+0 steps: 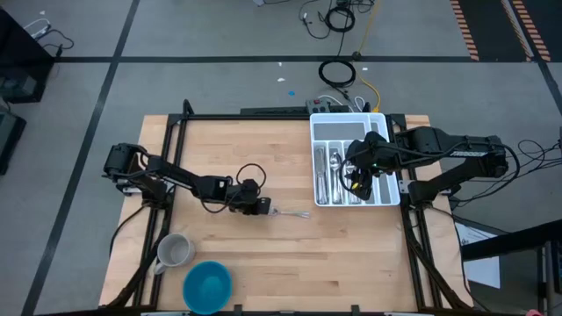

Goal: Sort silverware
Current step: Put the fork into the silverware tray

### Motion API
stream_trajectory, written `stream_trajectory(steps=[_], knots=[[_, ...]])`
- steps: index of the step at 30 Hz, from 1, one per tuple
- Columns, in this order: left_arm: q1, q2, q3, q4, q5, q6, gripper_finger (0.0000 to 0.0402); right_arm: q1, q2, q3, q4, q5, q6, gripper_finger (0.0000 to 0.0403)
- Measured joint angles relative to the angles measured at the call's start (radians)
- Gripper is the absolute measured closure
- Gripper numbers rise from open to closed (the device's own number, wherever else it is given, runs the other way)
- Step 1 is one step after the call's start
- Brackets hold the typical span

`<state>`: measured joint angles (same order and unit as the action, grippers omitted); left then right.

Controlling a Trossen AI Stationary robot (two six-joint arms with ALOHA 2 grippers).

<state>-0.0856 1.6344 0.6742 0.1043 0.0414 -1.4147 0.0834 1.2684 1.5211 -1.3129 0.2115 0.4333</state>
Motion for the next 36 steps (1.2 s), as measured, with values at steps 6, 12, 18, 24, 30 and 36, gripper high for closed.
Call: stream_trajectory(steps=[6,12,18,24,30,36], knots=[[0.000,-0.041,0.066,-0.024,0.029,0.030,0.0399,0.000,-0.003,0.000,-0.003,-0.005,-0.026,0.0211],[0.028,-0.082,0.228,-0.124,0.010,0.224,0.0399,-0.002,-0.027,0.001,-0.053,-0.006,-0.020,0.0211],[0.110,-0.076,0.482,-0.323,0.010,0.623,0.0400,-0.001,-0.083,0.001,-0.114,-0.006,0.032,0.0211],[0.249,-0.046,0.660,-0.406,0.024,0.963,0.0400,-0.001,-0.167,0.002,-0.096,0.044,0.029,0.0211],[0.362,0.039,0.807,-0.408,0.113,1.155,0.0400,-0.002,-0.222,0.002,-0.091,0.105,0.057,0.0211],[0.398,0.205,1.038,-0.436,0.220,1.302,0.0400,-0.003,-0.237,0.002,-0.091,0.105,0.089,0.0211]])
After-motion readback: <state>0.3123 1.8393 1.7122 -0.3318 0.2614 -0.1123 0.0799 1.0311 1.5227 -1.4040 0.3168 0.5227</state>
